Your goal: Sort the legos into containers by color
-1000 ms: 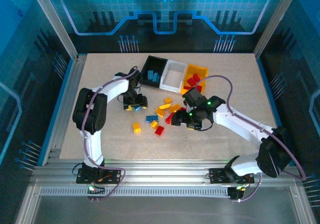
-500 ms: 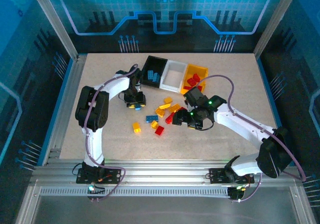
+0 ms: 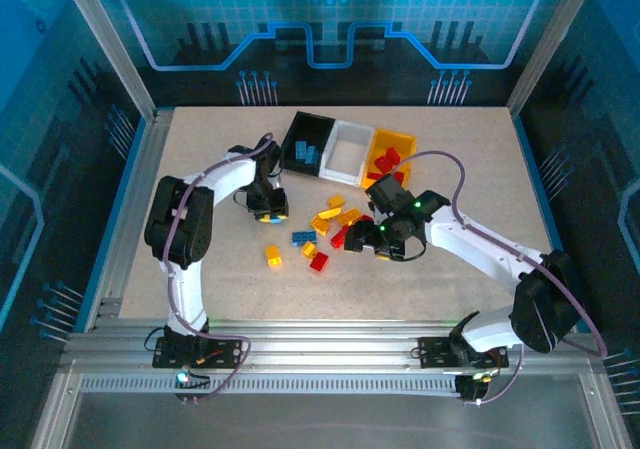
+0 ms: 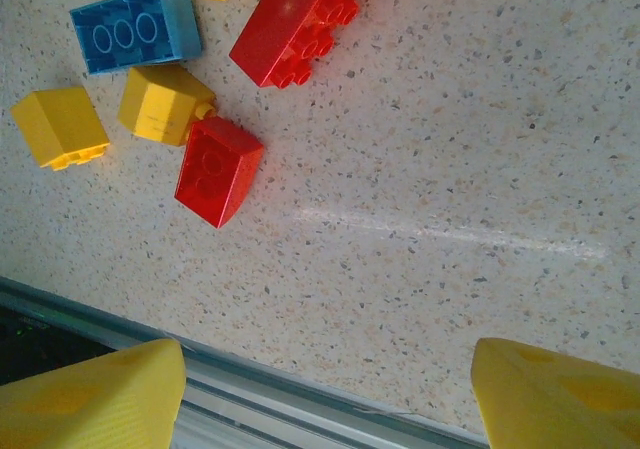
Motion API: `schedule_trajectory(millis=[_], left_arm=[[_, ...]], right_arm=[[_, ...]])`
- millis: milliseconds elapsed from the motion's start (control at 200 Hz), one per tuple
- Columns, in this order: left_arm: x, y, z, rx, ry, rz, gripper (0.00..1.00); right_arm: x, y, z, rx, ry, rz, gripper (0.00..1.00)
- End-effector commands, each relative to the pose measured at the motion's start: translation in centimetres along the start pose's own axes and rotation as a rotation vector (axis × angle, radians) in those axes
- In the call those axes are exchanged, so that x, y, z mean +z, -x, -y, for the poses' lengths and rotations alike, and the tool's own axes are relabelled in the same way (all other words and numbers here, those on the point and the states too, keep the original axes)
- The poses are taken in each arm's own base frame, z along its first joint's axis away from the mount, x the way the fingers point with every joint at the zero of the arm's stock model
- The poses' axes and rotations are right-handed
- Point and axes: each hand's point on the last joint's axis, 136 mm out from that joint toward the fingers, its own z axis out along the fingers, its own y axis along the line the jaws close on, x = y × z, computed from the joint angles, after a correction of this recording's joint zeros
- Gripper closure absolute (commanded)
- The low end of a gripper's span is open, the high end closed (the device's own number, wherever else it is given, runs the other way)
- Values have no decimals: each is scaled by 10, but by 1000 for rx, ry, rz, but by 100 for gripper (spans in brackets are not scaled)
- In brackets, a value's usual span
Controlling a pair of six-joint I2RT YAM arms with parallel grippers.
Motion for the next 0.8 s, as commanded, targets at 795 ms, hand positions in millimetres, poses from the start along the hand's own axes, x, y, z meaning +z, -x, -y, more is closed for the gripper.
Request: schedule_trajectory(millis=[795], left_arm=[[-79, 192, 114, -241, -492, 257, 63]], right_arm=[[-46, 4, 35, 22, -41, 129, 23]])
